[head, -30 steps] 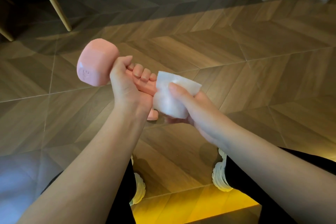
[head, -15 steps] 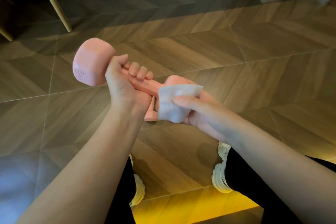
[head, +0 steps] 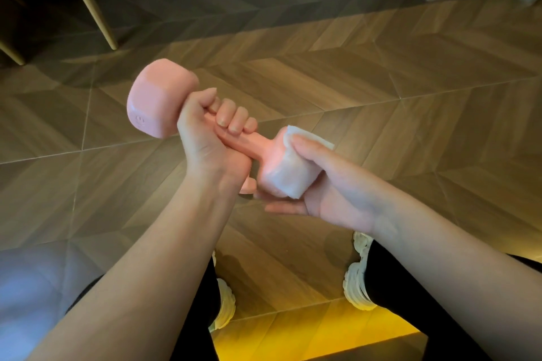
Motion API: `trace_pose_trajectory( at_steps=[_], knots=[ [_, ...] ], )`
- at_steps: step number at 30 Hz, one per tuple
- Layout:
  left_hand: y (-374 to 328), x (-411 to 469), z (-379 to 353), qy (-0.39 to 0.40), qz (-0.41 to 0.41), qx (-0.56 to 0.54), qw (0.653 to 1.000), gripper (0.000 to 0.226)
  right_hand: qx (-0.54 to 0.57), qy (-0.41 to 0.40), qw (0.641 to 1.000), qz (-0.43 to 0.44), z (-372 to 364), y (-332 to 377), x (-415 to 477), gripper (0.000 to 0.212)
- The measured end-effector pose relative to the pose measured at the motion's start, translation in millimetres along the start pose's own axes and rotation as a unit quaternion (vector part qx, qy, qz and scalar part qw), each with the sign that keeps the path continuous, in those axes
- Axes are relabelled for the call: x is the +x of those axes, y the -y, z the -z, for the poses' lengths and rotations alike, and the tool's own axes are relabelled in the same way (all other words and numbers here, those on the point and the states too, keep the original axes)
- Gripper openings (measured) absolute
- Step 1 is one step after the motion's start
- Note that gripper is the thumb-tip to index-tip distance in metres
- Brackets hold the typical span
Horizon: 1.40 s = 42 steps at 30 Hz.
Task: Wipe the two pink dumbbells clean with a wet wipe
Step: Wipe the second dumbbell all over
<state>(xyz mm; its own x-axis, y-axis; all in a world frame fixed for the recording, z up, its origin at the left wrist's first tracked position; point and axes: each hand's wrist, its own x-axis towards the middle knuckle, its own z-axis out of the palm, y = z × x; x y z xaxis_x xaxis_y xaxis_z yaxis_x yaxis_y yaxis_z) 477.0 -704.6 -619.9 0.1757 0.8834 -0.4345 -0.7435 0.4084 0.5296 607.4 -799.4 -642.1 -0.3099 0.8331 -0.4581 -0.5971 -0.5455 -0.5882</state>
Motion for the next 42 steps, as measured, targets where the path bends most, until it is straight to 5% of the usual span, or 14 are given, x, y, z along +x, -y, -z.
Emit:
trace_pose_trajectory(
  at_steps=[8,14,20,26,32,42],
  knots=[
    [15.3,2.7,-0.2,-0.077,0.034,-0.004,0.996,0.032,-0.151,-0.113,0.975,0.113,-5.4,-3.3,4.2,0.055],
    [6.7,9.5,4.6,-0.085,0.05,-0.04,0.994,0.03,-0.136,-0.068,0.985,0.085,-0.4,-1.7,0.9,0.073],
    [14.0,5.5,2.3,-0.075,0.063,-0.023,0.995,0.032,-0.162,-0.153,0.966,0.134,-7.7,-12.6,8.7,0.059],
    [9.4,8.9,2.1,-0.077,0.056,-0.044,0.994,0.031,-0.132,-0.056,0.983,0.116,3.3,-2.5,3.4,0.072],
    [13.6,4.9,0.6,-0.079,0.065,-0.035,0.994,0.032,-0.161,-0.15,0.963,0.157,-5.5,-13.5,10.2,0.067],
    [8.4,4.2,0.9,-0.043,0.024,-0.028,0.998,0.03,-0.002,0.006,1.0,-0.026,-3.2,-0.4,0.9,0.055]
  ],
)
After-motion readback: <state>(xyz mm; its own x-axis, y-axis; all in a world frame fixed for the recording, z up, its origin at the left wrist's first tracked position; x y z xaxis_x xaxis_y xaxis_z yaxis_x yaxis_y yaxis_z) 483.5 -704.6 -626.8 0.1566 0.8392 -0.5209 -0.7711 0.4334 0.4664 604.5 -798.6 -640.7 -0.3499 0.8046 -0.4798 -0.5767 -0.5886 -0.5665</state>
